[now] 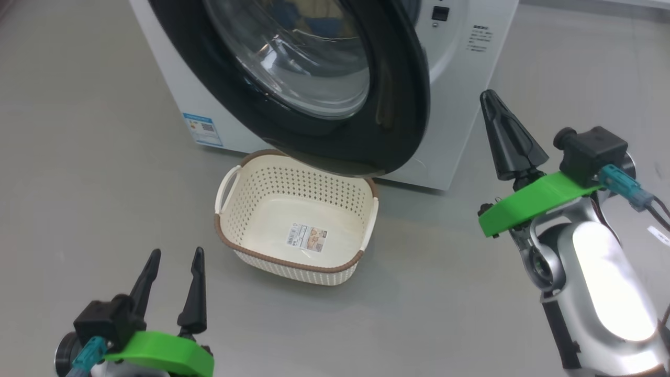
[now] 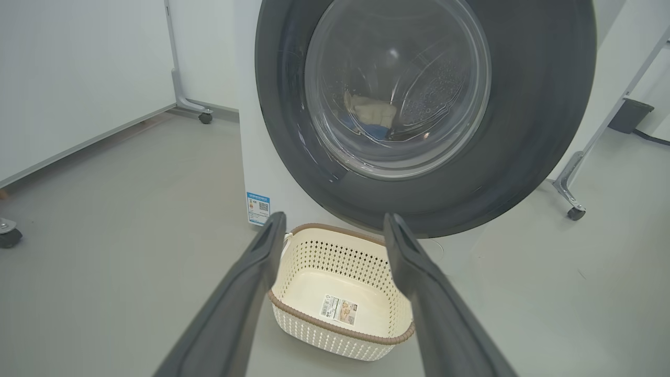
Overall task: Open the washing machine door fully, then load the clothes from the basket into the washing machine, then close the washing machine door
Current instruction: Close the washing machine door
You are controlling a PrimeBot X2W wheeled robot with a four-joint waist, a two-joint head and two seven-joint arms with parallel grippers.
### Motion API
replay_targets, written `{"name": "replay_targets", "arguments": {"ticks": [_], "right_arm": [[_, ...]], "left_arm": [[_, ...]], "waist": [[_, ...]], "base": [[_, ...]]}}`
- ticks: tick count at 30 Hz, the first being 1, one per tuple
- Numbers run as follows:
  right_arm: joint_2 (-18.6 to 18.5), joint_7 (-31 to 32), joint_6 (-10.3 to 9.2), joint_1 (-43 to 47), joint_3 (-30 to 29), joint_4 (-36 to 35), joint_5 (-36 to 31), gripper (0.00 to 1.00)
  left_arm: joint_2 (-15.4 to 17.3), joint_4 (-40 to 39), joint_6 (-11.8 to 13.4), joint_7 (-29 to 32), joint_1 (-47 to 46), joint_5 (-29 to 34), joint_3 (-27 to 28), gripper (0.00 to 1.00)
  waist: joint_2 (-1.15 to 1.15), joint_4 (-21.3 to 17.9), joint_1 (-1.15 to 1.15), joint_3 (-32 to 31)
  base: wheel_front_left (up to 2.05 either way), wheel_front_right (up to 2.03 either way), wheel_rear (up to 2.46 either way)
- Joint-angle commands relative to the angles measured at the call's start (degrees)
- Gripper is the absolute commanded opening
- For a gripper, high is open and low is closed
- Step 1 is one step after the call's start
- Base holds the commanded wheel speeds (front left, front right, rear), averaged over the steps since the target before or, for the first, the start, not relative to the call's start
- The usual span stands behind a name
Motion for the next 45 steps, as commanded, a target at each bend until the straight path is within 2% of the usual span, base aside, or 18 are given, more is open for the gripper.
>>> {"name": "replay_targets", "arguments": {"ticks": [1,8,19,30,38,45], "right_arm": [[-0.08,0.22,-0.16,-3.53,1.68,-1.07,0.26,0.00],[-0.08,0.18,-0.16,-7.52,3.50,3.61,0.21,0.00],[-0.08,-0.11,-0.16,-15.86,1.88,17.56,-1.73,0.00],[-0.08,-2.53,-0.16,-21.55,-0.67,28.67,-3.94,0.00],[-0.72,-3.40,-0.16,-24.46,-3.87,32.08,-6.48,0.00],[-3.13,-2.94,-0.16,-26.67,-7.47,33.52,-8.97,0.00]], "left_arm": [[0.62,-1.28,-0.24,-0.53,-3.16,0.80,1.85,1.00],[-0.06,-0.01,-0.39,-1.15,-4.52,1.45,0.88,1.00],[-0.82,1.85,-1.81,-2.84,-8.37,2.84,-0.62,1.00],[-1.42,2.88,-2.36,-3.79,-9.99,3.12,-1.28,1.00],[-2.19,3.42,-2.70,-4.71,-10.79,3.24,-1.35,1.00],[-3.61,4.04,-3.25,-5.48,-11.43,3.42,-1.23,1.00]], "waist": [[0.00,2.24,0.00,0.03],[0.00,6.46,0.00,0.28],[0.00,11.66,0.00,1.99],[0.00,13.71,0.00,3.55],[0.00,14.35,0.00,4.97],[0.00,14.92,0.00,6.41]], "base": [[0.00,0.00,0.00],[0.00,0.00,0.00],[0.00,0.00,0.00],[0.00,0.00,0.00],[0.00,0.00,0.00],[0.00,0.00,0.00]]}}
